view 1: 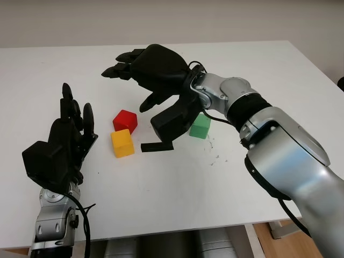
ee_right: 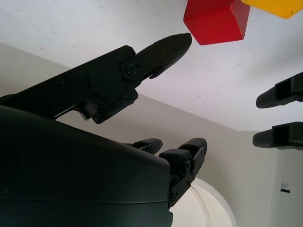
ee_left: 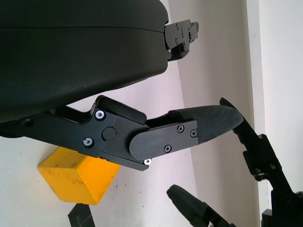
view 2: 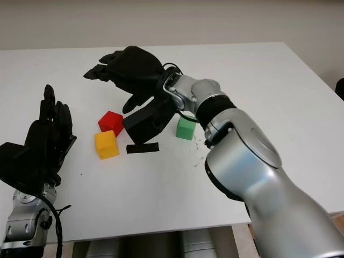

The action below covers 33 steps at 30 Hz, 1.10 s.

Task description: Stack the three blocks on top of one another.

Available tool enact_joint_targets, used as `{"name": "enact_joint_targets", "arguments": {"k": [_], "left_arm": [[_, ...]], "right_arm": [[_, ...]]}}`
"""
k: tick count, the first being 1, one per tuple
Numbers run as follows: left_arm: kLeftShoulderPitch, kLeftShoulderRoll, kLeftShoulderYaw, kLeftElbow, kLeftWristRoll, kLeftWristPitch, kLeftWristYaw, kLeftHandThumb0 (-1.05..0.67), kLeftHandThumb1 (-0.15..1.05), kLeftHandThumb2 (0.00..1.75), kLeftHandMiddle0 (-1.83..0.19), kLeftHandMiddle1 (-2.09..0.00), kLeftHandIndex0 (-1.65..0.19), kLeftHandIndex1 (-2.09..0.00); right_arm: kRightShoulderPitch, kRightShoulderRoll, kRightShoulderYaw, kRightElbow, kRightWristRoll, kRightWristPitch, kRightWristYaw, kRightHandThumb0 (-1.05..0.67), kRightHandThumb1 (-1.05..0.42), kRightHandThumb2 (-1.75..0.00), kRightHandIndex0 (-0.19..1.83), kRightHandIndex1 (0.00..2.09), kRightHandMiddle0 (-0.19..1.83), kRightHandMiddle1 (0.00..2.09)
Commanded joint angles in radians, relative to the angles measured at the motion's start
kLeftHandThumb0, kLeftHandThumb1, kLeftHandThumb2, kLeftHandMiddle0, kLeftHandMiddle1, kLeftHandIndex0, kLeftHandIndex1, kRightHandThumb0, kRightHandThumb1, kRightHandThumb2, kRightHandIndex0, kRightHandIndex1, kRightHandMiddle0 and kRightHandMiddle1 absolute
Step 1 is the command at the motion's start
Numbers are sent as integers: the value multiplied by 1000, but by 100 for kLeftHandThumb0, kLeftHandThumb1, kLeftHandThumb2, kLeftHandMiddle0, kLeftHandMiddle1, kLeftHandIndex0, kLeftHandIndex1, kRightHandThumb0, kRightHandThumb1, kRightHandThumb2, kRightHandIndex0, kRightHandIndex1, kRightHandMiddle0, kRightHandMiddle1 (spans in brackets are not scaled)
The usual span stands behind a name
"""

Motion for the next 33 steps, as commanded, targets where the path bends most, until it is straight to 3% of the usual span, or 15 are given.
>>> {"name": "enact_joint_targets", "arguments": {"k": [1, 20, 33], "left_arm": [[-18, -4, -2, -11, 0, -2, 6, -76, 105, 65, 19, 0, 19, 0], [15, -26, -6, -38, 4, -6, 15, -74, 105, 65, 19, 0, 19, 0], [25, -30, -11, -42, 7, -6, 9, -73, 105, 65, 19, 0, 19, 0]], "right_arm": [[-23, 13, 12, 6, -8, 11, -17, -55, -85, -6, 37, 7, 34, 21], [12, 74, 123, 29, -67, 109, 60, -58, -86, -6, 28, 3, 33, 14], [59, 97, 144, 38, -76, 158, 58, -51, -86, -5, 26, 4, 37, 12]]}}
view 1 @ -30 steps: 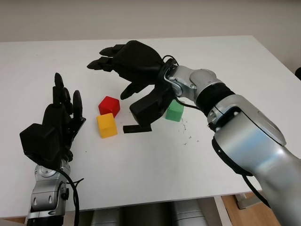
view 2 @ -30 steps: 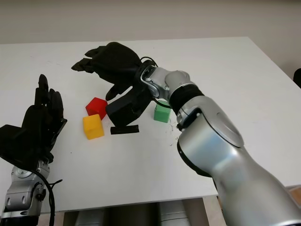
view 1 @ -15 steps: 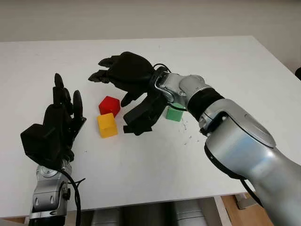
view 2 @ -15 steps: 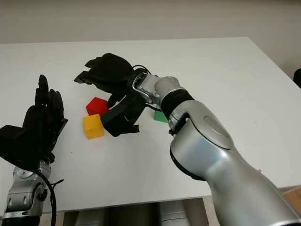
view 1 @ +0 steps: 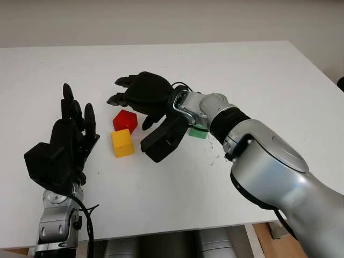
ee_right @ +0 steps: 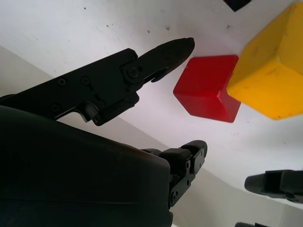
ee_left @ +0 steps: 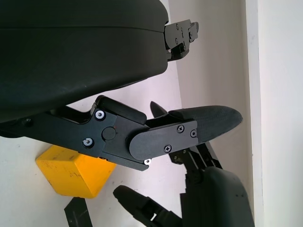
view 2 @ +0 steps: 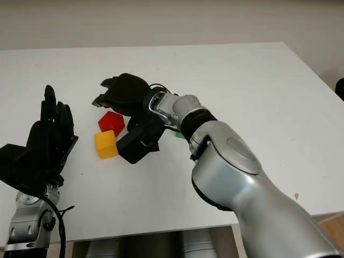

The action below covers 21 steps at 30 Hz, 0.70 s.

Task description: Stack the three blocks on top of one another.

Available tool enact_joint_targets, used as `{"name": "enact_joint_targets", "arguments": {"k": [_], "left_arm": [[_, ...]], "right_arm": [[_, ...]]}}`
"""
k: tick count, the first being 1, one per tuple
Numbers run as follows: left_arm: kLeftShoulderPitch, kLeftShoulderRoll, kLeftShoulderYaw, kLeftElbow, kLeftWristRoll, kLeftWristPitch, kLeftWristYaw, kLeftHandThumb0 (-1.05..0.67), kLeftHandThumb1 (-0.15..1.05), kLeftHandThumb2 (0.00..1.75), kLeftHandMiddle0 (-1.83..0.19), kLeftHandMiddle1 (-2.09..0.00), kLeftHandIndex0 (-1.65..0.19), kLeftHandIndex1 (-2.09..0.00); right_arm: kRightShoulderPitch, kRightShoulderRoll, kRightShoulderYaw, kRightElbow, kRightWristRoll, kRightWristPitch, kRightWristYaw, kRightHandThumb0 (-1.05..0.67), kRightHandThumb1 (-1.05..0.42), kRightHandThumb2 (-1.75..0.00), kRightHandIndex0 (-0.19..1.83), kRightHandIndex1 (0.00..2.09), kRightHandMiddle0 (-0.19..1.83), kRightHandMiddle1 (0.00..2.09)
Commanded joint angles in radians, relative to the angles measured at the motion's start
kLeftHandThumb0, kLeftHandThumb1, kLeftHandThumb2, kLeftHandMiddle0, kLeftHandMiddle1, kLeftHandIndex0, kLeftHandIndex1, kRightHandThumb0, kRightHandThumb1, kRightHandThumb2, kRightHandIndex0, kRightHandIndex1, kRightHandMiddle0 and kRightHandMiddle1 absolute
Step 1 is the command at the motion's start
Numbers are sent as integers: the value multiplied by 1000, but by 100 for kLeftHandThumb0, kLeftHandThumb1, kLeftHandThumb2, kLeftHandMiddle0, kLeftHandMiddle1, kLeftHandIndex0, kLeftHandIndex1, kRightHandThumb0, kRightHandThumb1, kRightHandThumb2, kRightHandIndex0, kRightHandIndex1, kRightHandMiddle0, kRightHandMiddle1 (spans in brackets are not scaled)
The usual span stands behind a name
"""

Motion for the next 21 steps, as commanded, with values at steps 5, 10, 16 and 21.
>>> {"name": "enact_joint_targets", "arguments": {"k": [5, 10, 16, 21], "left_arm": [[22, -3, -11, -25, 12, -1, 3, -75, 105, 65, 19, 0, 19, 0], [34, -8, -11, -42, 11, 0, 6, -74, 105, 65, 19, 0, 19, 0], [48, -10, -13, -56, 16, 3, 8, -73, 105, 65, 19, 0, 19, 0], [55, -13, -14, -62, 21, 7, 13, -74, 105, 65, 19, 0, 19, 0]], "right_arm": [[28, 22, -8, 10, 11, 27, -18, -52, -87, -6, 27, 5, 38, 12], [42, 32, -14, 12, 16, 27, -37, -49, -90, -6, 29, 6, 41, 12], [51, 41, -33, 14, 38, 26, -15, -49, -92, -6, 30, 6, 43, 12], [52, 46, -39, 13, 50, 25, -2, -51, -90, -5, 31, 7, 44, 12]]}}
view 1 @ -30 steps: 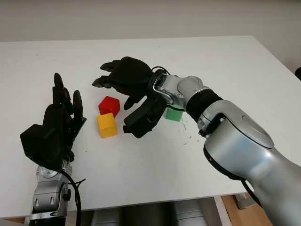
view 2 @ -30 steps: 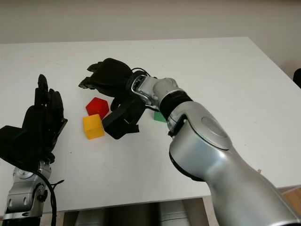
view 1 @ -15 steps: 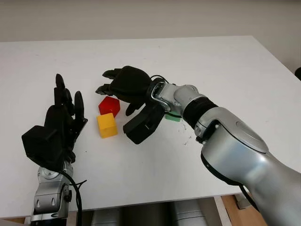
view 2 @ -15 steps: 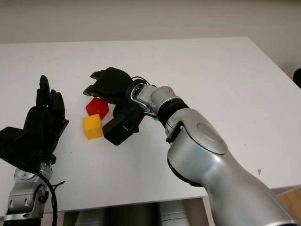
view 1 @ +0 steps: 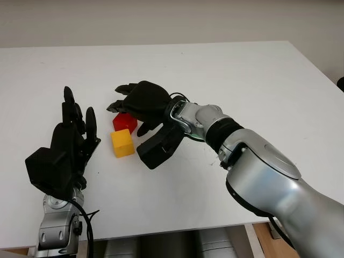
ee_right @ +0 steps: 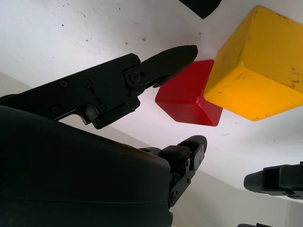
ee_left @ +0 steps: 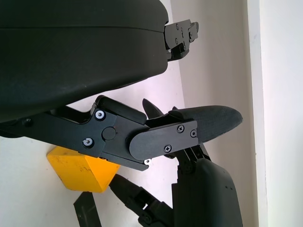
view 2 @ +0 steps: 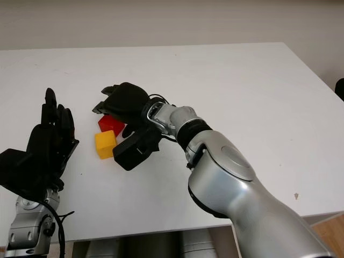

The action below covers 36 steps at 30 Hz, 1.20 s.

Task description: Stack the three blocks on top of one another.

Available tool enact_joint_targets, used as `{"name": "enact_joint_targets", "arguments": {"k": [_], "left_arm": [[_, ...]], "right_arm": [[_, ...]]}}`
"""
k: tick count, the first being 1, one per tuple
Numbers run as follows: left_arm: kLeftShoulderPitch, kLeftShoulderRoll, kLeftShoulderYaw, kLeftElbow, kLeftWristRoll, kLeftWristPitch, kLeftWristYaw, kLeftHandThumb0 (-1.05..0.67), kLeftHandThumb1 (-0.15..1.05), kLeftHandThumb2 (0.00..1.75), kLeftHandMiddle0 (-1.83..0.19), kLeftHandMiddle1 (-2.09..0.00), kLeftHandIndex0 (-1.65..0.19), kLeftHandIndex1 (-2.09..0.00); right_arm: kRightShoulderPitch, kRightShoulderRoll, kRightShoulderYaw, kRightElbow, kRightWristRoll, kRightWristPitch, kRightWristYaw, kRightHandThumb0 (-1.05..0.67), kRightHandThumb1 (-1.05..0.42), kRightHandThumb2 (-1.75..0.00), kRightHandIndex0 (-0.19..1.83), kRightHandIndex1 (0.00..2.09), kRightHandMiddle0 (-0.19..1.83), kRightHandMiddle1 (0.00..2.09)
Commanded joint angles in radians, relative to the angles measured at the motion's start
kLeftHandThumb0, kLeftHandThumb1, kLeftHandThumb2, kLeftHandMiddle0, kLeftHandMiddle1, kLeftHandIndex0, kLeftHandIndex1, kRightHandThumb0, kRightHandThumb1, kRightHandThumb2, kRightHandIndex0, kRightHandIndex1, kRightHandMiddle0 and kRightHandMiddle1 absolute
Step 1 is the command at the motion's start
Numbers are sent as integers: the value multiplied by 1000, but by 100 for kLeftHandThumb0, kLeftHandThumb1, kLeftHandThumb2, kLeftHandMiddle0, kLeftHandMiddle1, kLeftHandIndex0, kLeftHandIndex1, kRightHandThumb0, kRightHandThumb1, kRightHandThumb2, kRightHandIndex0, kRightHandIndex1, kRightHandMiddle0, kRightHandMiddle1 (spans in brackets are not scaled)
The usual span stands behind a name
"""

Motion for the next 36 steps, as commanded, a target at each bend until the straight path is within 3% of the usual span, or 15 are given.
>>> {"name": "enact_joint_targets", "arguments": {"k": [1, 7, 14, 22, 27, 36], "left_arm": [[11, -5, -3, -22, 1, 1, 2, -74, 105, 65, 19, 0, 19, 0], [13, -4, -3, -28, 5, 18, 4, -75, 105, 64, 19, 0, 19, 0], [15, -8, -4, -23, -4, 3, -4, -72, 105, 66, 19, 0, 19, 0], [14, -13, -5, -26, -2, 9, -1, -73, 105, 65, 19, 0, 19, 0], [13, -17, -6, -26, 4, 7, 6, -72, 105, 64, 19, 0, 19, 0], [9, -17, -9, -29, 12, 12, 12, -73, 105, 63, 19, 0, 19, 0]], "right_arm": [[7, 7, -11, 4, 12, 2, 1, -50, -90, -5, 32, 7, 45, 12], [7, 8, -8, 4, 7, 6, -18, -36, -100, -8, 37, 8, 59, 19], [10, 3, -18, 7, 13, 35, 9, -41, -98, -5, 39, 8, 72, 29], [7, -8, -13, 8, 3, 50, 31, -42, -94, -5, 38, 6, 73, 35], [15, -11, -7, 8, -4, 48, 12, -42, -94, -6, 42, 6, 67, 70], [24, -11, -21, 11, 11, 51, 65, -42, -96, -5, 39, 5, 56, 87]]}}
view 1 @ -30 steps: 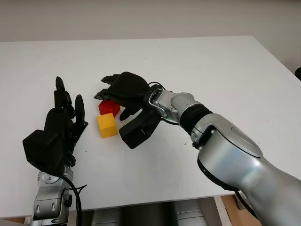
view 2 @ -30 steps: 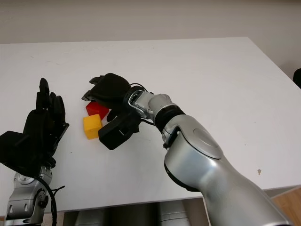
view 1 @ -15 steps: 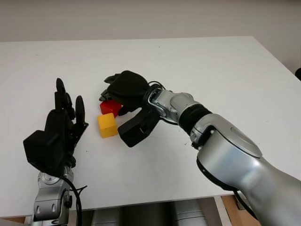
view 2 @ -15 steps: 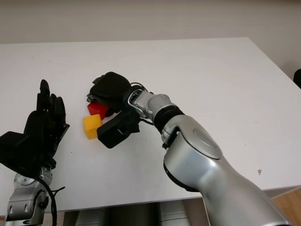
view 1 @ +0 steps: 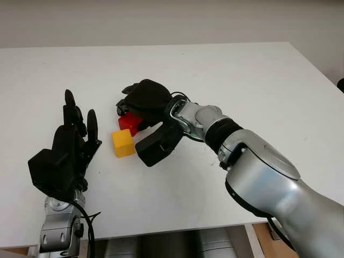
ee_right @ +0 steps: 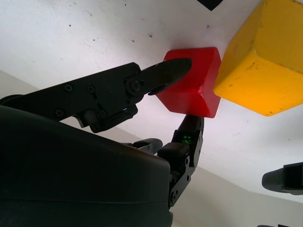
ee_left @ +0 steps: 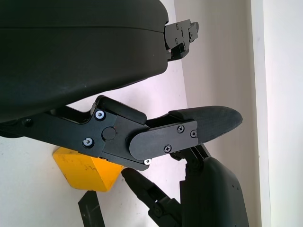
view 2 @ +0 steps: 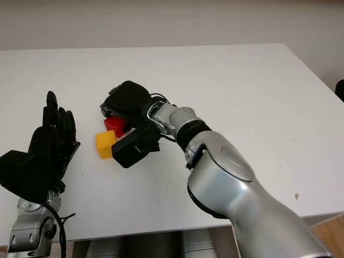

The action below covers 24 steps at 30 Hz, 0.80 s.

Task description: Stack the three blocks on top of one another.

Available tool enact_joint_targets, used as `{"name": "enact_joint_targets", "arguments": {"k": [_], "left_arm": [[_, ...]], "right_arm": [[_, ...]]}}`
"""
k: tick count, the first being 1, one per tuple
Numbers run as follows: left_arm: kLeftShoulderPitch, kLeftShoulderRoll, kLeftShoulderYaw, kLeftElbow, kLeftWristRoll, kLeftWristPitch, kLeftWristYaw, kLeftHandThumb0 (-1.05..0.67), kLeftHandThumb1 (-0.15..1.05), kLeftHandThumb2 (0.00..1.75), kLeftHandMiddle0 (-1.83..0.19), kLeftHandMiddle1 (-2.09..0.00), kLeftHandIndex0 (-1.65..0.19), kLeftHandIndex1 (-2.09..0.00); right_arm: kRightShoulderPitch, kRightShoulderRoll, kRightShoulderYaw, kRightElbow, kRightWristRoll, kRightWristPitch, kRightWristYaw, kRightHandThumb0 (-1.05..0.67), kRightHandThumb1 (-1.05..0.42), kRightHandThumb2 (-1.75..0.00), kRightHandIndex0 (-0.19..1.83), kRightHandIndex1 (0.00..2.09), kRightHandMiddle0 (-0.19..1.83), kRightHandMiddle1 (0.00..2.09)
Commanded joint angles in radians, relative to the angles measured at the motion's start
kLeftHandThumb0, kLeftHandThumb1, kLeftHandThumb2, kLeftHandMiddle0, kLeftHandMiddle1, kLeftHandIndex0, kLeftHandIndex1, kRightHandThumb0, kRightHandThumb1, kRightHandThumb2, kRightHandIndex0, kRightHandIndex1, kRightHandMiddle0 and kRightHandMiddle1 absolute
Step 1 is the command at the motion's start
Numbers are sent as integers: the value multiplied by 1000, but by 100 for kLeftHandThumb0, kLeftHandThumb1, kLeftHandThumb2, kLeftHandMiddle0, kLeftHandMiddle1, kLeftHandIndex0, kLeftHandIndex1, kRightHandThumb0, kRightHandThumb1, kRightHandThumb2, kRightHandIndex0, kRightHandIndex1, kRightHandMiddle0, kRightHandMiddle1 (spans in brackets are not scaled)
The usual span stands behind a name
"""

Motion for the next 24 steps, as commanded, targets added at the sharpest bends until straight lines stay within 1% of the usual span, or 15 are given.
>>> {"name": "enact_joint_targets", "arguments": {"k": [1, 6, 13, 21, 24], "left_arm": [[-1, -5, -5, -18, 0, -2, 2, -73, 105, 63, 19, 0, 19, 0], [-3, -5, -3, -18, 0, 1, 5, -73, 105, 62, 19, 0, 19, 0], [-16, -3, -4, -9, 0, 0, 7, -74, 105, 61, 19, 0, 19, 0], [-34, 2, -6, 7, -4, 3, -3, -74, 105, 61, 19, 0, 19, 0], [-39, 1, -6, 11, -7, 1, -6, -74, 105, 61, 19, 0, 19, 0]], "right_arm": [[25, -14, -1, 11, 6, 3, 16, -42, -96, -5, 38, 5, 55, 89], [27, -14, -5, 10, 3, 5, 26, -41, -93, -5, 39, 6, 52, 101], [24, -28, 0, 8, -3, -8, 31, -40, -91, -5, 40, 6, 51, 107], [7, -70, 1, 1, -6, -30, 38, -38, -91, -5, 41, 5, 47, 110], [-4, -93, -30, -5, 24, -52, 64, -38, -91, -5, 39, 5, 48, 112]]}}
